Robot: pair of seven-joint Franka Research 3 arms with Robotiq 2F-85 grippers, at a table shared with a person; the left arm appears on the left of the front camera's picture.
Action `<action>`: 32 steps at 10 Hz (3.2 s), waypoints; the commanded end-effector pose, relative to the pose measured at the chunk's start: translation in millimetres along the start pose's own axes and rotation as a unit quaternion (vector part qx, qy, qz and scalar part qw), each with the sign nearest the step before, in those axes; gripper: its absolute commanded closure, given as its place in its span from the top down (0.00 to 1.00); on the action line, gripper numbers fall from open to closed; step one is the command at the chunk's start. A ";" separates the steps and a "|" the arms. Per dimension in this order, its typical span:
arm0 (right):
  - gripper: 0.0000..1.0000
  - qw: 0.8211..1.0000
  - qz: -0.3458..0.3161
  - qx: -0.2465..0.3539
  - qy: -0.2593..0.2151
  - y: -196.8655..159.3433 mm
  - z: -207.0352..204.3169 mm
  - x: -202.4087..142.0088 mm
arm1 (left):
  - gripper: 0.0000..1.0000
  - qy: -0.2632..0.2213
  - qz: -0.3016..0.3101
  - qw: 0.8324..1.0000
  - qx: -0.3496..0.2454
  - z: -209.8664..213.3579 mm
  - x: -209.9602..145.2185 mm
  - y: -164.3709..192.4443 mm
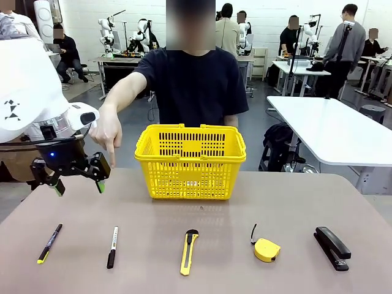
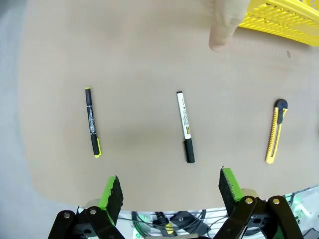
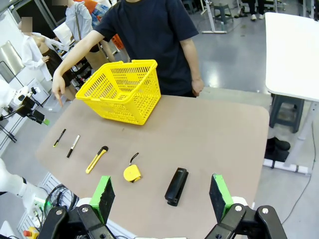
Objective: Place the items the person wants into the basket.
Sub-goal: Pick up the item the person points to and place it in the Market Basket.
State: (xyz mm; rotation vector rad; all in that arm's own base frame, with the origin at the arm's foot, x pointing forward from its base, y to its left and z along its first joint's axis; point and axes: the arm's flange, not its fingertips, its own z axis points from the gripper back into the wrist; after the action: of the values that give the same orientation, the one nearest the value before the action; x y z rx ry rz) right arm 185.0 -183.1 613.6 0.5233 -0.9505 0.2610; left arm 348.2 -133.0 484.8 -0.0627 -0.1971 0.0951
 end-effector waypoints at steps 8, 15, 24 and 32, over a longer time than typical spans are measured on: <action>1.00 1.000 -0.001 0.001 0.004 -1.1 -3.6 0.2 | 1.00 0.021 0.010 1.000 0.014 -40.1 -7.6 -18.4; 1.00 1.000 -0.001 0.001 0.004 -1.1 -3.6 0.2 | 1.00 0.080 0.040 0.995 0.032 -142.1 -9.7 -54.4; 1.00 1.000 -0.001 0.001 0.004 -1.1 -3.6 0.2 | 1.00 0.124 0.056 0.990 0.044 -181.4 3.1 -54.0; 1.00 1.000 -0.001 0.001 0.004 -1.1 -3.6 0.2 | 0.00 0.127 0.038 0.990 0.048 -187.8 0.9 -54.9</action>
State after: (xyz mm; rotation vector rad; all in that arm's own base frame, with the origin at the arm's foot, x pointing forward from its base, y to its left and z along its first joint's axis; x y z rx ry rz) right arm 185.1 -183.0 613.5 0.5235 -0.9503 0.2610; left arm 388.8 -193.1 307.6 0.0025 0.0808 0.1523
